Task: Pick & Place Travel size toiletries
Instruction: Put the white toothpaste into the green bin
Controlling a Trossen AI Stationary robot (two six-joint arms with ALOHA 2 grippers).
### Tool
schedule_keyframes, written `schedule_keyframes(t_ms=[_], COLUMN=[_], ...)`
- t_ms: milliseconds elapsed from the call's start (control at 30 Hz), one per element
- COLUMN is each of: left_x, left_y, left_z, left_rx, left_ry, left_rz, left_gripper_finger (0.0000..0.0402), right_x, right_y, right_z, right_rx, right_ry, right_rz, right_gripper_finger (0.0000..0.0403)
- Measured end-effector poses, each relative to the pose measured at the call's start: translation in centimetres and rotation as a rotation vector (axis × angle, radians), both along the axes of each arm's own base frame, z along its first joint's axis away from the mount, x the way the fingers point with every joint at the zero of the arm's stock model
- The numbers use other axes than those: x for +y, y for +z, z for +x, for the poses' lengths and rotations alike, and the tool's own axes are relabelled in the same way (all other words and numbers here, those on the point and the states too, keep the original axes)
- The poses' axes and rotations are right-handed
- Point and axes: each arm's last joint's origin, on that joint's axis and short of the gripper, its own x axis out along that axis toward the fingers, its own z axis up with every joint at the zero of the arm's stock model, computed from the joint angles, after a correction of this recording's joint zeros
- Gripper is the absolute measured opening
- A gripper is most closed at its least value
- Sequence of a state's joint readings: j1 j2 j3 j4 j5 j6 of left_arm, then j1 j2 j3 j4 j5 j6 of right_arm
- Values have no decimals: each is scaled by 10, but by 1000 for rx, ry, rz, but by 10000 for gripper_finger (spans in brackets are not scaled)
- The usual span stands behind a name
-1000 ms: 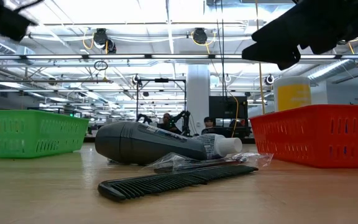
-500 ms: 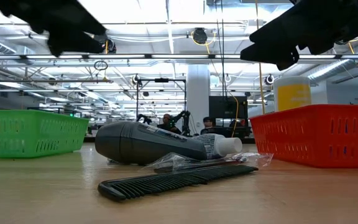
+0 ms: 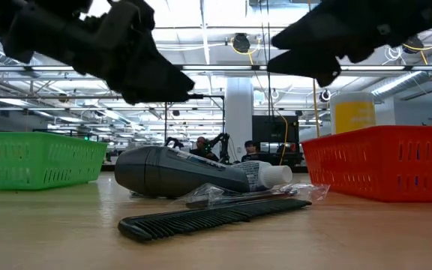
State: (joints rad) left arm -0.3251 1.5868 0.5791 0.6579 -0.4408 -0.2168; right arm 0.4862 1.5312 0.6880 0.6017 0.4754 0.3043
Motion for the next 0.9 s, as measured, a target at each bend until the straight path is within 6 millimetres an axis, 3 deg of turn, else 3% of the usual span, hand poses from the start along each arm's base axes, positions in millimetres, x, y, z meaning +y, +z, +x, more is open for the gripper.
schedule_keyframes(t_ms=[200, 467, 667, 900], left_x=[-2, -6, -8, -11], left_y=[-13, -14, -14, -14], left_z=[1, 1, 0, -1], left_rx=[39, 44, 44, 46], left_ry=[18, 2, -3, -17], left_rz=[-46, -28, -33, -27], left_gripper_finger=[225, 225, 225, 225], right_x=[-6, -9, -15, -15], right_y=[13, -11, -33, -46], right_z=[36, 89, 96, 98], right_rx=[190, 485, 674, 724], right_ry=[-20, -8, -99, -81], right_rz=[57, 157, 187, 228], right_gripper_finger=[215, 215, 215, 199])
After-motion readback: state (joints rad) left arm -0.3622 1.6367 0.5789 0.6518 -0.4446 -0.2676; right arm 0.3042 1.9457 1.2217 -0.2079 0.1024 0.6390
